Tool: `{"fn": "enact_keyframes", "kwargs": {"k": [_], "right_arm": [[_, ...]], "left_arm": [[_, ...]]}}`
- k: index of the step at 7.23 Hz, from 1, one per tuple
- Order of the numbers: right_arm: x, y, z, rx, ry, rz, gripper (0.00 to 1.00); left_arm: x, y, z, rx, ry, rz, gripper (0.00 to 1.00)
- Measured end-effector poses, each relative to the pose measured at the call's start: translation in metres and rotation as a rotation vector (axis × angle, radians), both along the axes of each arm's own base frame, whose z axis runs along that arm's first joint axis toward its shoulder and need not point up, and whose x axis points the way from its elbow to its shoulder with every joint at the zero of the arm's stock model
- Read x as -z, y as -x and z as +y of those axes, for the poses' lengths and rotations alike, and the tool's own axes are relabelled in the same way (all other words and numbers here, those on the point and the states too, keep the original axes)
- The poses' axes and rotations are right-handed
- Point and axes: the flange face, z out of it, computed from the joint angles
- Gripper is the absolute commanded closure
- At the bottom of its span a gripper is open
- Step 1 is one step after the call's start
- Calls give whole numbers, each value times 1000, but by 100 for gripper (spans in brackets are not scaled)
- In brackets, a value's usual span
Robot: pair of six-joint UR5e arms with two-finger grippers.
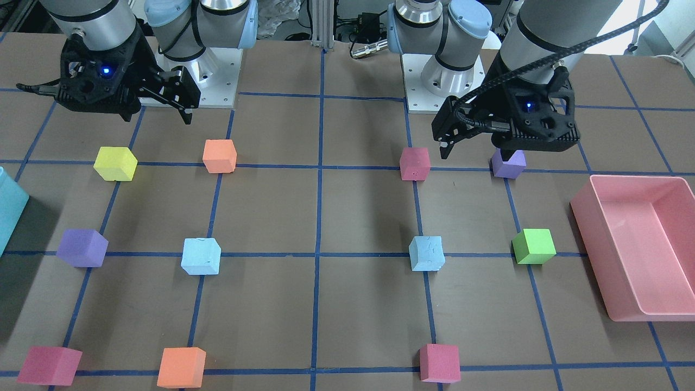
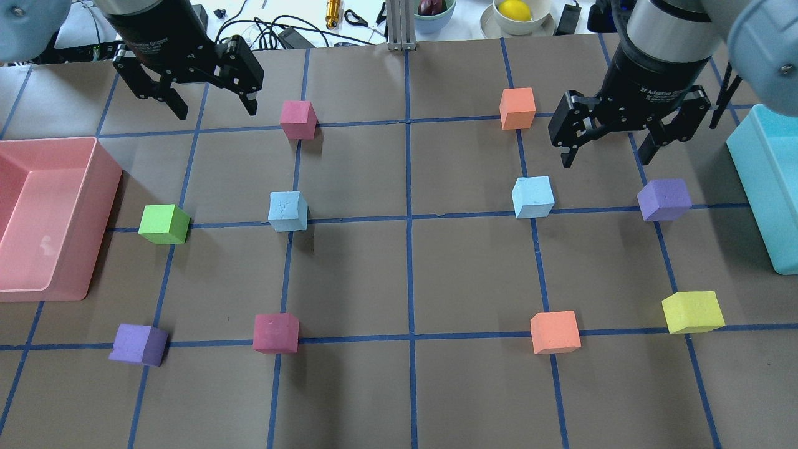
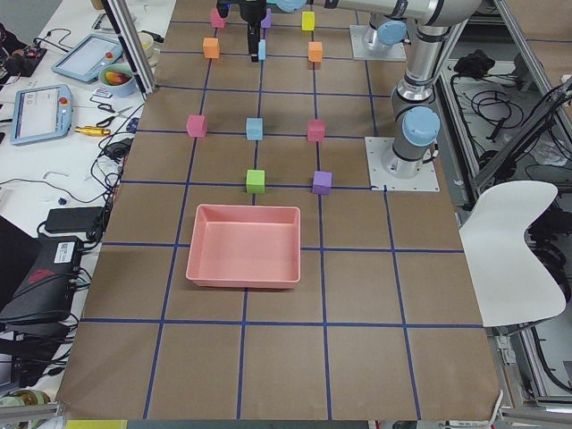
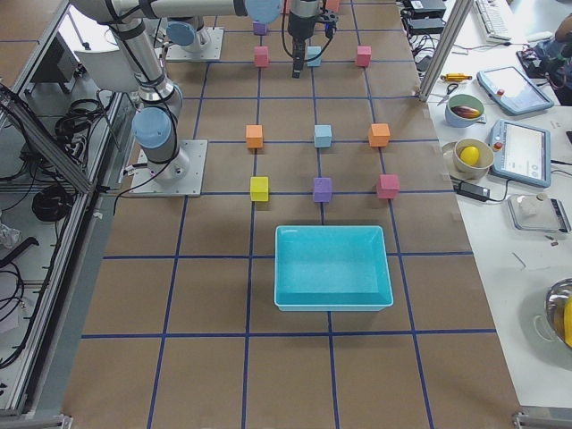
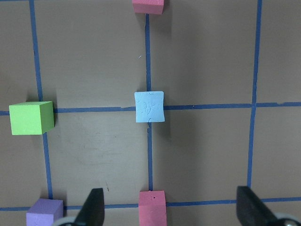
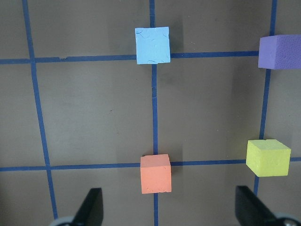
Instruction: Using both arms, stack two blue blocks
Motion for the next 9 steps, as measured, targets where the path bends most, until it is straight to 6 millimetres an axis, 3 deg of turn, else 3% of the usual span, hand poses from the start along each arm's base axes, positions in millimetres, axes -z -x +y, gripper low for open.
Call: {"fn": "enact_keyframes", "kwargs": {"k": [9], "right_arm": [[2,0,-2,-1,3,5,0]], "left_arm": [[1,0,21,-3,-6,-6,0]]}}
